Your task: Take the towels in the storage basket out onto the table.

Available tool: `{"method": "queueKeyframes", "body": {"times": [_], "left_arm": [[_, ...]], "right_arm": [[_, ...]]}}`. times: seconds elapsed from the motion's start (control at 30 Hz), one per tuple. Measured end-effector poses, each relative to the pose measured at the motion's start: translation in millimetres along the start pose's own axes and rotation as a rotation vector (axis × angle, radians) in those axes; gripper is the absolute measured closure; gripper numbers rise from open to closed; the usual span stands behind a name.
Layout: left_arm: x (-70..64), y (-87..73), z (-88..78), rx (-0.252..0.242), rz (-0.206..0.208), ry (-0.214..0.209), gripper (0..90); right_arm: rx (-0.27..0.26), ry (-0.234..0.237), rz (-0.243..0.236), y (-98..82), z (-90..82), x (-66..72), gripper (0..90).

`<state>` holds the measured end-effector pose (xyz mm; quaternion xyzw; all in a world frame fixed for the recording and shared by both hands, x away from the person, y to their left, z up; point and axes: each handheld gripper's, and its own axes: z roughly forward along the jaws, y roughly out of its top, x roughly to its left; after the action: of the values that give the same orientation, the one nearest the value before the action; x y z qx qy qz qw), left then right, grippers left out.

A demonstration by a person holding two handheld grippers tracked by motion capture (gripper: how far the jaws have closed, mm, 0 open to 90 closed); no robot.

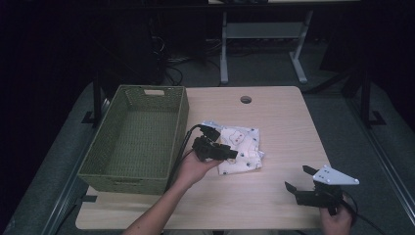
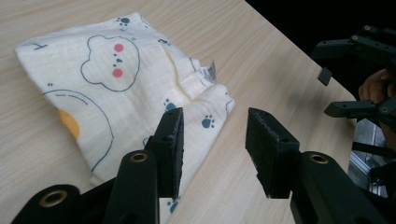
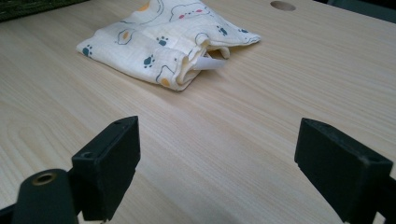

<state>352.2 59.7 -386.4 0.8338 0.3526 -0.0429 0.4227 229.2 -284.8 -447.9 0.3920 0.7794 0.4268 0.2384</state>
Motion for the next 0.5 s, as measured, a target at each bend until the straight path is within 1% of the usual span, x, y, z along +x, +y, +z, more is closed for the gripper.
{"method": "queueKeyframes", "body": {"times": [0.1,0.17,0.23,0.3,0.33,0.37,0.4,0.47,0.5], "left_arm": [[-1.7,-2.6,-1.9,0.004,0.004,0.0,54.2],[-3.2,-5.0,-3.0,-0.002,0.003,-0.002,53.2],[-5.7,-7.7,-4.6,0.002,0.017,0.008,52.2],[-6.5,-9.6,-6.3,0.0,0.021,0.01,50.4],[-7.5,-10.6,-7.4,-0.003,0.03,0.02,49.8],[-8.2,-11.6,-8.4,-0.006,0.029,0.024,48.9],[-8.0,-12.7,-9.5,-0.004,0.027,0.016,48.0],[-9.2,-14.3,-11.4,-0.003,0.039,0.025,47.1],[-9.7,-15.3,-12.2,-0.01,0.034,0.02,47.0]], "right_arm": [[0.003,-0.003,-0.002,0.1,-0.5,0.4,14.0],[0.0,-0.005,-0.003,0.4,-0.7,0.7,14.0],[-0.003,-0.005,-0.003,0.6,-0.6,1.0,14.0],[-0.003,-0.005,-0.003,0.7,-0.4,1.1,14.0],[-0.002,-0.006,-0.008,0.7,-0.5,1.0,14.0],[-0.002,-0.006,-0.007,0.8,-0.6,1.3,14.0],[-0.002,-0.006,-0.006,0.8,-0.6,1.4,14.0],[0.0,-0.007,-0.007,0.7,-0.7,1.4,14.0],[0.001,-0.007,-0.008,0.6,-0.6,1.4,14.0]]}}
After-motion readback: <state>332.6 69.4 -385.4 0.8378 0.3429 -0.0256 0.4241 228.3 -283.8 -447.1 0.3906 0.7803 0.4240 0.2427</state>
